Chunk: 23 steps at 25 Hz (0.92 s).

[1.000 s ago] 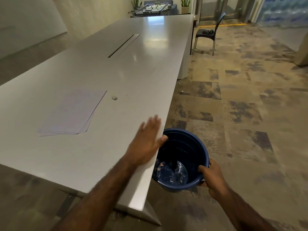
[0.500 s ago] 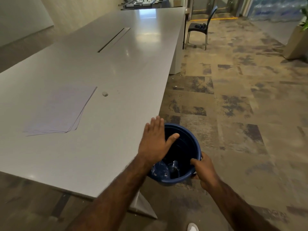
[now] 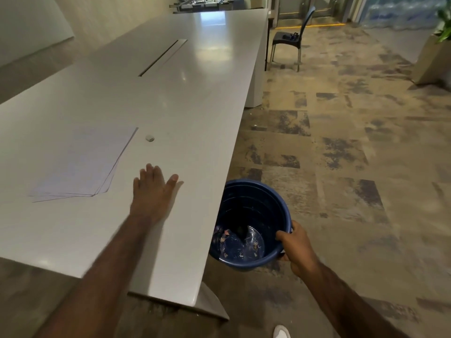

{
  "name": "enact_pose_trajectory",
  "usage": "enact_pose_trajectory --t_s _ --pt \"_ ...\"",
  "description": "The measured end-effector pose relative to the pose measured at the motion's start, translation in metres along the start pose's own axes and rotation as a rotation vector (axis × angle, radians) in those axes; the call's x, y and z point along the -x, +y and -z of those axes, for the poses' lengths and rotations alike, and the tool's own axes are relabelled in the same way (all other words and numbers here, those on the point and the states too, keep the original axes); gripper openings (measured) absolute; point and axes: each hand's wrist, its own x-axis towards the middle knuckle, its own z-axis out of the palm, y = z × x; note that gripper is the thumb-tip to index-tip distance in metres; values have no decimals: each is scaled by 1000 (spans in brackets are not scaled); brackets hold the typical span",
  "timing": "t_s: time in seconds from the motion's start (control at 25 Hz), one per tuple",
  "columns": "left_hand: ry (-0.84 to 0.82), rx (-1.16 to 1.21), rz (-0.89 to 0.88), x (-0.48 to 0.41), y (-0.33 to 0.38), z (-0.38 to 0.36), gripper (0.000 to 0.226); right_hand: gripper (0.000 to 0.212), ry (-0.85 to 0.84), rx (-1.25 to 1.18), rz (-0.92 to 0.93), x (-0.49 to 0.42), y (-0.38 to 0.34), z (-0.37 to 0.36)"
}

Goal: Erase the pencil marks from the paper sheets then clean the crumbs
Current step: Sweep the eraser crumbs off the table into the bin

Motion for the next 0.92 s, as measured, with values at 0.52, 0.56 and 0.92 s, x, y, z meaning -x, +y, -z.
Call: enact_pose_trajectory --t_s 0.52,0.56,0.92 --pt "-188 286 -659 88 125 0 89 42 1 -13 -20 2 -4 -1" --pt "-125 338 -583 81 112 4 88 42 -2 -14 -21 2 -3 -1" --pt "-84 126 24 -24 68 -1 83 37 6 47 7 13 -11 1"
